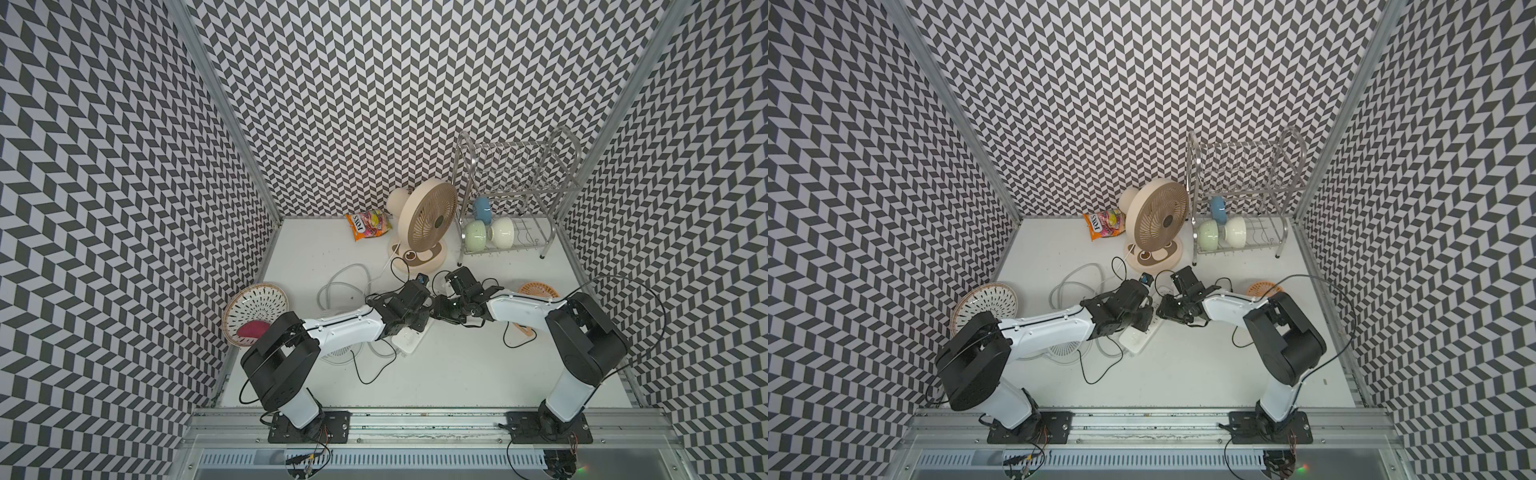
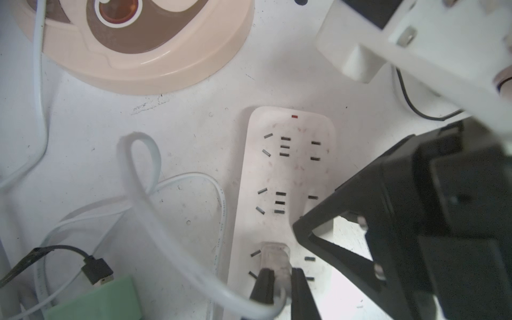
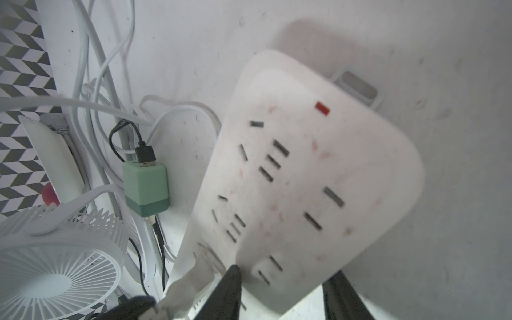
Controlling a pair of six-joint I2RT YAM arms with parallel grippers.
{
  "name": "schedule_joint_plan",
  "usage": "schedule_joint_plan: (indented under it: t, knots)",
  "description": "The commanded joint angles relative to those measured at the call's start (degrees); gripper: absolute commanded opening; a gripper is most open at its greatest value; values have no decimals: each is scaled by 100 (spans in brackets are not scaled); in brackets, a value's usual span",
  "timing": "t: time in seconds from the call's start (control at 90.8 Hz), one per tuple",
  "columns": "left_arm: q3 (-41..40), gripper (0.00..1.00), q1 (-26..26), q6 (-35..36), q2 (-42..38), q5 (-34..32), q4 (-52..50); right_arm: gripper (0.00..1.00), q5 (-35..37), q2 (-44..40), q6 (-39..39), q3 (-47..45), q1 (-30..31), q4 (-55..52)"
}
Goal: Unplug the desk fan from the power strip
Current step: Remove the plug from the socket.
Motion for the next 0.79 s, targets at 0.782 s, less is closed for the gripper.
schedule_joint_plan:
  t: [0.782]
  knots:
    - [-72,0,-242,40,-812,-634,919,46,908,656,-8,-84,171,-598]
